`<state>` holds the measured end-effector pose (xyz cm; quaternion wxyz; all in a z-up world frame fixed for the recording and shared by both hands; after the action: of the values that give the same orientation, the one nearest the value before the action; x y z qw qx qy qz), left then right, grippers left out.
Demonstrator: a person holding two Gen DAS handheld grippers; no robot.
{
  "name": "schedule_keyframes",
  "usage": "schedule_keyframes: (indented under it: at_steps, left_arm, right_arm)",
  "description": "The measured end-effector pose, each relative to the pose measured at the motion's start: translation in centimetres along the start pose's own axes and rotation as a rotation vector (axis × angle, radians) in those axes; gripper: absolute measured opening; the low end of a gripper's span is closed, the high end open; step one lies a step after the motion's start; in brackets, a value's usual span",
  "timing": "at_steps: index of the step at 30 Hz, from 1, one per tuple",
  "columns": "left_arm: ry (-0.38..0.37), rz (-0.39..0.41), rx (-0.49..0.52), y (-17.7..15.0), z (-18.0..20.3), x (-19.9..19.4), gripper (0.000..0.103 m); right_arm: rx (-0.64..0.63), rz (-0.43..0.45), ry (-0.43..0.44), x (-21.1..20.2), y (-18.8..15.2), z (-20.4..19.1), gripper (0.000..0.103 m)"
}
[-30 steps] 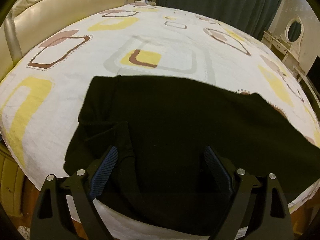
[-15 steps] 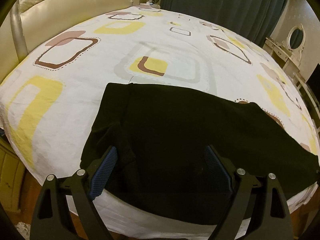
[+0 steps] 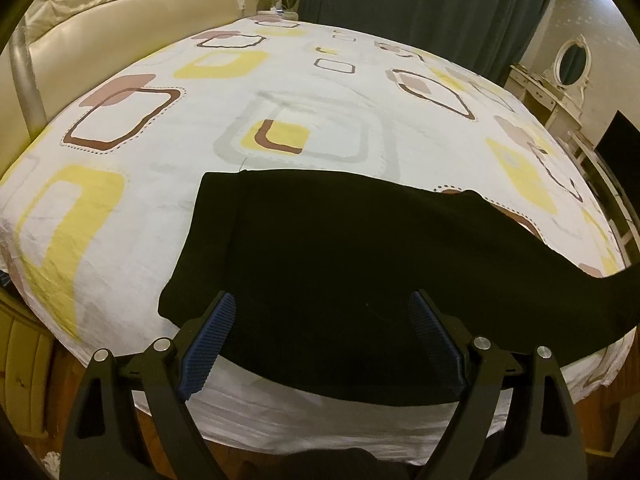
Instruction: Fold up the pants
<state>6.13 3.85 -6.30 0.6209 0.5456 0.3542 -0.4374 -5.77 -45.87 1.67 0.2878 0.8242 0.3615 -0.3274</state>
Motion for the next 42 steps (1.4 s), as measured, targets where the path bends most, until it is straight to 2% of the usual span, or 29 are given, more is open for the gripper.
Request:
schedule_keyframes:
  at_steps: [3, 7, 11, 16, 21, 26, 32, 34, 42]
  left_arm:
    - [-0.025, 0.008, 0.004, 0.1, 0.6, -0.2, 0.087]
    - [-0.012, 0.015, 0.026, 0.1, 1.1, -0.2, 0.087]
    - [-0.026, 0.017, 0.025, 0.1, 1.3, -0.2, 0.087]
    - [-0.028, 0.019, 0.018, 0.2, 1.2, -0.1, 0.087]
    - [-0.019, 0.026, 0.018, 0.3, 1.3, -0.1, 0.087]
    - [-0.024, 0.024, 0.023, 0.1, 1.5, -0.1, 0.087]
    - [-0.025, 0.025, 0.04, 0.1, 2.0, 0.0, 0.087]
    - [-0.026, 0.023, 0.045, 0.1, 2.1, 0.1, 0.087]
    - [-0.03, 0.019, 0.054, -0.1, 2.5, 0.2, 0.087]
  right_arm:
    - [-0.06, 0.008, 0.021, 0.8, 0.2, -4.8, 0.019]
    - [-0.134, -0.005, 0.014, 2.5, -0.3, -9.3, 0.019]
    - [-0.22, -0.049, -0.025, 5.7, -1.9, -13.8, 0.019]
    - [-0.299, -0.122, -0.102, 11.0, -4.7, -17.0, 0.019]
    - [-0.328, -0.202, -0.125, 16.2, -7.6, -18.8, 0.019]
    - [-0.394, -0.267, -0.23, 21.1, -10.7, -19.7, 0.019]
    - [-0.439, -0.316, -0.319, 24.8, -13.3, -19.4, 0.02]
    - [-0.444, -0.323, -0.34, 25.7, -14.0, -19.4, 0.026]
    - [-0.425, -0.317, -0.289, 25.8, -15.6, -20.2, 0.043]
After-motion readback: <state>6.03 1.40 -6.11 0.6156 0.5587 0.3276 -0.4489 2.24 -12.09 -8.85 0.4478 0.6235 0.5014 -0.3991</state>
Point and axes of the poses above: each gripper's, at about its wrist camera, not at the fingertips, and x roughly the way its jaws point, z to its right, y to its top, the point moved 9 cm from there along x, roughly the way its jaws point, and after that the axes turned 14 degrees about -z, right-handed, at the moved point
